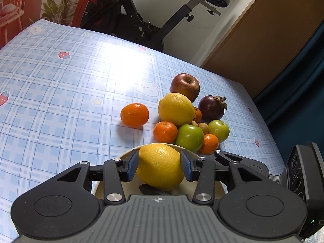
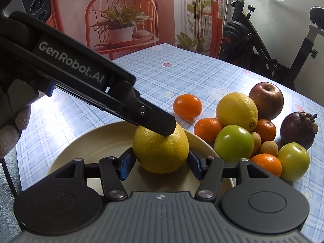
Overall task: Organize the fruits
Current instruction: 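Lower the lemon into the plate and open the left gripper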
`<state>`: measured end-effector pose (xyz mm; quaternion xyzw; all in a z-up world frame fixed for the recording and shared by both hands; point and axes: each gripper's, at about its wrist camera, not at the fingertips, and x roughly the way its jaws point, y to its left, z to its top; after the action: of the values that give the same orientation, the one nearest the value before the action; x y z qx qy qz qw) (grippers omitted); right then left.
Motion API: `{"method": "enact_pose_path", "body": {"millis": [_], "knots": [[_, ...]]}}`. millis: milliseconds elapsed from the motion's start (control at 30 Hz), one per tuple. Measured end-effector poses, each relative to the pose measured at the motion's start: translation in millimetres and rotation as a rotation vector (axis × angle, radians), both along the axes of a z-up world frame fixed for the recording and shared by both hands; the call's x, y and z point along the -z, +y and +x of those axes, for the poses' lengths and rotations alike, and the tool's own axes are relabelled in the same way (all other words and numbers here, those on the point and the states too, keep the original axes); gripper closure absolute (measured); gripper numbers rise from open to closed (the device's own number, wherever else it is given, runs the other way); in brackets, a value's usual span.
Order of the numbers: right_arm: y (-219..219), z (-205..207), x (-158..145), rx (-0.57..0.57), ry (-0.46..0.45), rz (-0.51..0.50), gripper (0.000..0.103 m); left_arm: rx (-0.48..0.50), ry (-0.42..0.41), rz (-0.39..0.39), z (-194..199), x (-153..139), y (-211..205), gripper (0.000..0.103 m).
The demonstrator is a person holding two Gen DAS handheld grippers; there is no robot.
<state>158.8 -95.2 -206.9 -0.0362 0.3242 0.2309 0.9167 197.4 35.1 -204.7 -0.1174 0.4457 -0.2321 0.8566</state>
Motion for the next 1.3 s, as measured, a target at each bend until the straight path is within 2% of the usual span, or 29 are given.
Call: {"method": "enact_pose_path", "body": {"millis": [400, 700, 933, 1067, 1300], "knots": [[-15.0, -14.2, -0.2, 0.043, 0.0, 0.023, 0.041, -0.016, -0.008, 0.011, 1.8, 2.1, -7.6, 0.052], [-34.8, -31.3, -8.5, 0.098, -0.014, 0.087, 0.041, -0.02, -0.01, 0.031, 1.9, 1.3, -12.3, 0.052], [-57.3, -41.9, -18.8, 0.151, -0.053, 0.117, 0.041, -0.04, -0.017, 0.042, 0.6, 0.4, -15.2, 0.052], [-74.6, -47.7, -20.7, 0.195, -0.074, 0.116, 0.041, -0.045, -0.048, 0.078, -2.4, -5.2, -20.4, 0.054], [-111.4, -49.4, -20.0, 0.297, -0.079, 0.151, 0.041, -0.065, -0.08, 0.055, 0.6, -21.1, -28.9, 0.054]]}}
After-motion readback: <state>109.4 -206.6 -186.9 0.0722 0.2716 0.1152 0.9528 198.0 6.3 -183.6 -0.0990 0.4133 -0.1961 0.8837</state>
